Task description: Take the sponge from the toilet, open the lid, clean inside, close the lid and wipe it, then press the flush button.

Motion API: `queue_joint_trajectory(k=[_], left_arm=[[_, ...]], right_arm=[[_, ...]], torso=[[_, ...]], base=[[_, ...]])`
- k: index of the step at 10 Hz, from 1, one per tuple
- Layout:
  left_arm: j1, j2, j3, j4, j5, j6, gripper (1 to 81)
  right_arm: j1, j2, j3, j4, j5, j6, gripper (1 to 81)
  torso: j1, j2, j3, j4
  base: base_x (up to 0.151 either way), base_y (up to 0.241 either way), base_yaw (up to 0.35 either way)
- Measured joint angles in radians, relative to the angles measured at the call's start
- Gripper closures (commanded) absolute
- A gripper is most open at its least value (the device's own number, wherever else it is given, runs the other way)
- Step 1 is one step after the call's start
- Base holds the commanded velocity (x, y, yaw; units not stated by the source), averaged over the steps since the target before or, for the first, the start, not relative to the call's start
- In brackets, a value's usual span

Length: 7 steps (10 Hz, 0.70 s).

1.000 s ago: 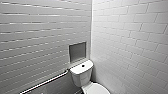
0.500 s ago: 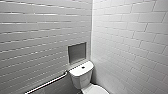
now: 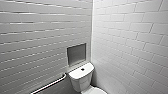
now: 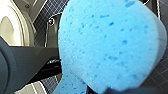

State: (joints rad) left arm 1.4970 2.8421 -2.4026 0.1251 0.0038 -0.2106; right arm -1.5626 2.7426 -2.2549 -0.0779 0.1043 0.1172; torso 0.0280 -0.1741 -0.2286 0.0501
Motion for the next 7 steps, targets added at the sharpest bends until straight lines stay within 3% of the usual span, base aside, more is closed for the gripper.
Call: queue_joint_trajectory(k=[3, 7], left_arm=[[0.0, 0.0, 0.0, 0.0, 0.0, 0.0, 1.0], [0.0, 0.0, 0.0, 0.0, 0.0, 0.0, 1.0]], right_arm=[[0.005, -0.093, 0.075, 0.016, 0.02, 0.003, 81.1], [0.005, -0.07, 0.079, 0.019, 0.027, 0.003, 81.1]], torso=[[0.0, 0.0, 0.0, 0.0], [0.0, 0.0, 0.0, 0.0]], base=[[0.098, 0.0, 0.0], [0.098, 0.0, 0.0]])
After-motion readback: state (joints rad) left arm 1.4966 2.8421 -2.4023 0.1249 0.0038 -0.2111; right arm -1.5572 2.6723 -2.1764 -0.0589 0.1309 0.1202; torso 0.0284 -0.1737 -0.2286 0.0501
